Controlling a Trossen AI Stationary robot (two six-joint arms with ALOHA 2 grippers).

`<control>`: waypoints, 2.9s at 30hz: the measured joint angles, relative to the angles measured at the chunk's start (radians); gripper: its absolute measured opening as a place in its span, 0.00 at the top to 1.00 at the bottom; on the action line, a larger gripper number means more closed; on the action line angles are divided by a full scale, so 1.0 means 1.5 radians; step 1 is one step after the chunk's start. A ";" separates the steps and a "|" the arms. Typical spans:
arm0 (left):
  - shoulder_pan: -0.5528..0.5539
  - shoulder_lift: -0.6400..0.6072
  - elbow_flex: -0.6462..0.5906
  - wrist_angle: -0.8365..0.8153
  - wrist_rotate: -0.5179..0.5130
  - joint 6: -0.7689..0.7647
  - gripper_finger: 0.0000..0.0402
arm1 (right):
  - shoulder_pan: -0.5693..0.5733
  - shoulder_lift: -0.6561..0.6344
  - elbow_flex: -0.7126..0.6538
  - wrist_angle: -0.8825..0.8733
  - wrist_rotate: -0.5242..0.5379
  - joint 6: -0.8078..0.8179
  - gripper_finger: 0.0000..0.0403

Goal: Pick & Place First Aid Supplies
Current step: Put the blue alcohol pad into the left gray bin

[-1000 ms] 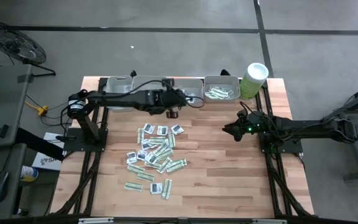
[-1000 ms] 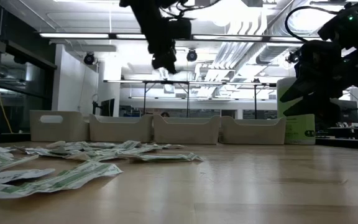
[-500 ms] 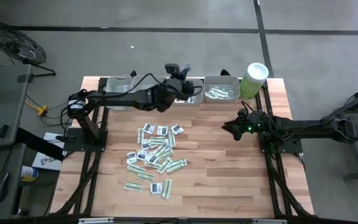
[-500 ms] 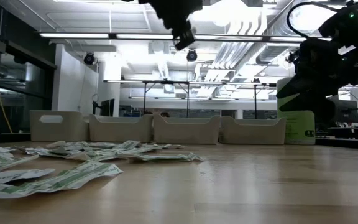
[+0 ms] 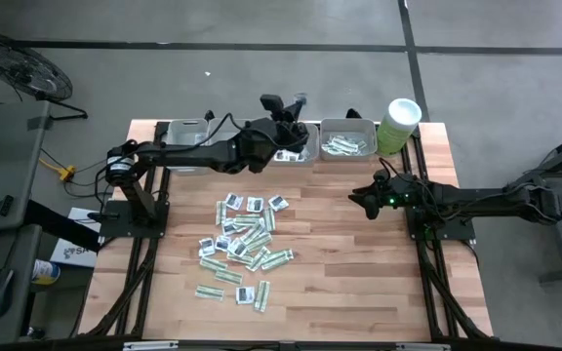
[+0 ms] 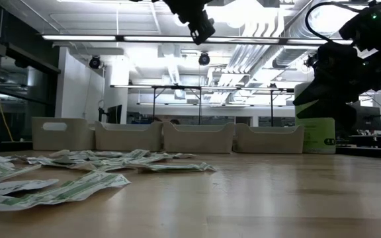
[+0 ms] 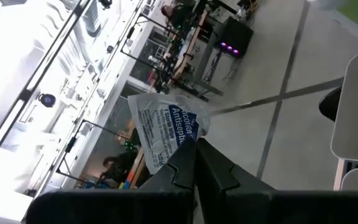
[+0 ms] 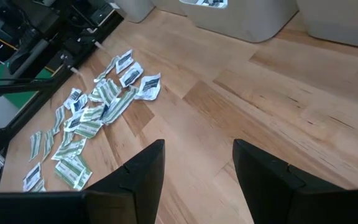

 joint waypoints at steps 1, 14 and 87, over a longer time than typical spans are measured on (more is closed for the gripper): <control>0.000 0.000 0.000 0.000 0.000 0.000 1.00 | 0.000 0.000 0.000 0.000 0.000 0.000 0.54; 0.000 0.000 0.000 -0.011 -0.001 0.000 1.00 | 0.000 0.000 0.000 0.059 0.006 0.002 0.54; -0.002 -0.014 0.001 -0.180 -0.026 0.099 0.89 | -0.277 0.475 0.612 -0.017 -0.249 -0.159 1.00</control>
